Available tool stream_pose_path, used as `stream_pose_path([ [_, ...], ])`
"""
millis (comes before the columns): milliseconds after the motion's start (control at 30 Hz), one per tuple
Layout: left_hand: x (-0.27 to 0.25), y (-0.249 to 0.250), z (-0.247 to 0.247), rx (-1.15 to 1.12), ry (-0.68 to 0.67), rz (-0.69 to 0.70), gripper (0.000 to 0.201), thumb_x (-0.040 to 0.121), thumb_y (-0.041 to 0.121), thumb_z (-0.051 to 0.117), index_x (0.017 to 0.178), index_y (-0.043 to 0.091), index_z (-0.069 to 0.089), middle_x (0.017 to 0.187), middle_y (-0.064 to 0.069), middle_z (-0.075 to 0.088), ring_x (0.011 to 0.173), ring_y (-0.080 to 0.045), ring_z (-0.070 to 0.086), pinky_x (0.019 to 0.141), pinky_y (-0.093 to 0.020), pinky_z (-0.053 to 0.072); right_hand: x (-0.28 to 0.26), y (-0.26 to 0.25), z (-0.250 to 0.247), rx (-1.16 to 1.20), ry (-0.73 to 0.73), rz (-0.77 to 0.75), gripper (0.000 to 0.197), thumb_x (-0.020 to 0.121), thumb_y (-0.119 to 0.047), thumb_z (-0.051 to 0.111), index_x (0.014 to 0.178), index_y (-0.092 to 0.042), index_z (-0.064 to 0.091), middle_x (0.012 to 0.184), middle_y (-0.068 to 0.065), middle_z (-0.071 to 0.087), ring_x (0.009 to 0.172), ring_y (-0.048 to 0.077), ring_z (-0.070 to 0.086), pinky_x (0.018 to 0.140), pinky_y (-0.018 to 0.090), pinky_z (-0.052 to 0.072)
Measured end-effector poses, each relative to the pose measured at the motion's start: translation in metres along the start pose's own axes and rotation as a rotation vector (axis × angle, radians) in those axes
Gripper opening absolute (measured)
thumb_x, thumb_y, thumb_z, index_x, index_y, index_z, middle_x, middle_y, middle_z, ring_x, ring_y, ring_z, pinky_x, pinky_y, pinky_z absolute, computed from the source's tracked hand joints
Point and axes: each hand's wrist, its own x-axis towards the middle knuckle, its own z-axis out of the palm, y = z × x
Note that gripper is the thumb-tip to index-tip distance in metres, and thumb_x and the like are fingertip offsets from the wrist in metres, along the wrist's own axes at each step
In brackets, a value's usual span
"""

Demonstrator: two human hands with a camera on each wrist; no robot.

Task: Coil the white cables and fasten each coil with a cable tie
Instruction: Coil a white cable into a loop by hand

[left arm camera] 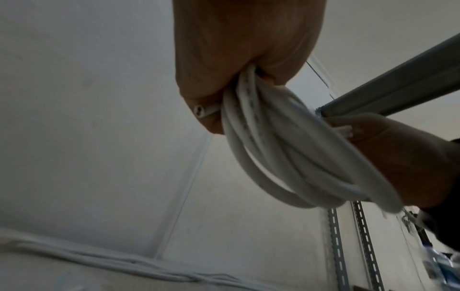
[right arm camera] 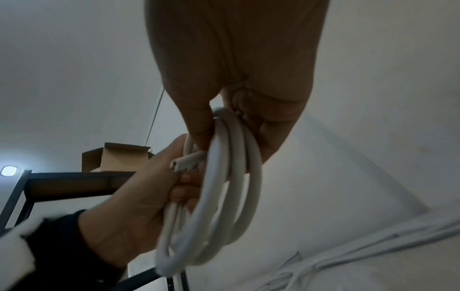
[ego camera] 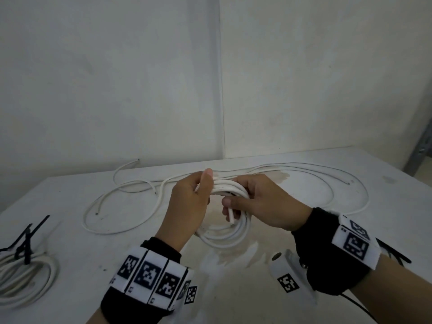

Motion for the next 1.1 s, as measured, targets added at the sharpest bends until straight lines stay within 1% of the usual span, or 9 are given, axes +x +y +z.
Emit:
stream_pose_path([
  [100,0.002,-0.005,-0.002,0.068,-0.002,0.061,0.037,0.097,0.020,0.041,0.062,0.027,0.049,0.045,0.008,0.046,0.043,-0.002,0.043,0.045,-0.011,0.030,-0.001,-0.002,0.000,0.015,-0.053,0.021,0.018,0.088,-0.005,0.058,0.087,-0.023,0.061,0.073,-0.003,0.063,0.074,0.015,0.061,0.067,0.023,0.049],
  [167,0.004,-0.008,-0.004,0.007,-0.014,0.012,0.032,0.096,0.017,0.041,0.069,0.022,0.055,0.046,0.010,0.043,0.041,-0.003,0.040,0.042,-0.011,0.029,-0.001,-0.004,-0.001,-0.084,-0.100,0.036,0.026,0.082,-0.007,0.067,0.103,-0.021,0.058,0.083,-0.006,0.063,0.077,0.012,0.060,0.070,0.024,0.051],
  [267,0.002,-0.008,-0.005,-0.074,-0.049,-0.012,0.028,0.098,0.015,0.039,0.081,0.020,0.061,0.046,0.015,0.046,0.042,-0.002,0.040,0.041,-0.009,0.030,0.001,-0.006,-0.006,-0.258,-0.098,0.040,0.040,0.078,-0.007,0.069,0.115,-0.012,0.055,0.103,0.005,0.063,0.092,0.019,0.062,0.084,0.037,0.052],
  [467,0.000,-0.005,-0.005,-0.142,-0.151,-0.050,0.030,0.085,0.044,0.041,0.081,0.023,0.062,0.051,0.008,0.044,0.047,-0.006,0.040,0.042,-0.020,0.034,0.001,-0.005,-0.014,-0.190,-0.038,0.075,0.035,0.079,-0.002,0.064,0.106,-0.024,0.060,0.105,0.002,0.064,0.092,0.024,0.067,0.086,0.040,0.054],
  [633,-0.001,-0.004,-0.003,-0.069,-0.187,-0.052,0.008,0.082,0.036,0.060,0.079,0.028,0.060,0.054,0.011,0.051,0.042,-0.001,0.044,0.043,-0.018,0.041,0.000,-0.007,-0.018,-0.168,-0.021,0.044,0.032,0.083,0.003,0.058,0.104,-0.022,0.059,0.098,0.007,0.066,0.085,0.020,0.067,0.082,0.034,0.054],
  [767,-0.001,-0.007,-0.003,-0.083,-0.120,-0.092,0.015,0.086,0.032,0.059,0.079,0.018,0.060,0.053,0.007,0.047,0.042,-0.006,0.041,0.044,-0.022,0.040,-0.002,-0.006,-0.014,-0.057,-0.020,0.010,0.038,0.086,0.000,0.057,0.108,-0.031,0.055,0.090,-0.007,0.063,0.078,0.007,0.062,0.078,0.022,0.052],
  [833,-0.002,-0.007,-0.003,-0.133,-0.092,-0.118,0.017,0.085,0.032,0.059,0.080,0.016,0.061,0.048,0.009,0.045,0.042,-0.006,0.039,0.045,-0.024,0.038,-0.003,-0.003,-0.012,0.034,0.012,0.017,0.036,0.090,-0.005,0.055,0.119,-0.025,0.051,0.090,-0.005,0.062,0.073,-0.001,0.062,0.075,0.015,0.051],
  [900,-0.003,-0.007,-0.003,-0.161,-0.063,-0.125,0.017,0.086,0.031,0.059,0.077,0.016,0.061,0.044,0.010,0.044,0.041,-0.005,0.038,0.044,-0.022,0.036,-0.003,-0.002,-0.012,0.055,0.047,0.018,0.038,0.090,-0.009,0.053,0.127,-0.016,0.048,0.093,-0.003,0.062,0.075,-0.002,0.063,0.077,0.014,0.051],
  [1100,-0.003,-0.006,0.004,-0.196,0.020,-0.098,0.019,0.089,0.029,0.056,0.073,0.018,0.059,0.042,0.011,0.045,0.039,-0.003,0.036,0.041,-0.018,0.035,-0.009,-0.001,-0.008,0.116,0.015,0.016,0.034,0.087,-0.025,0.052,0.121,-0.018,0.052,0.092,-0.005,0.063,0.080,0.003,0.062,0.077,0.018,0.050],
])
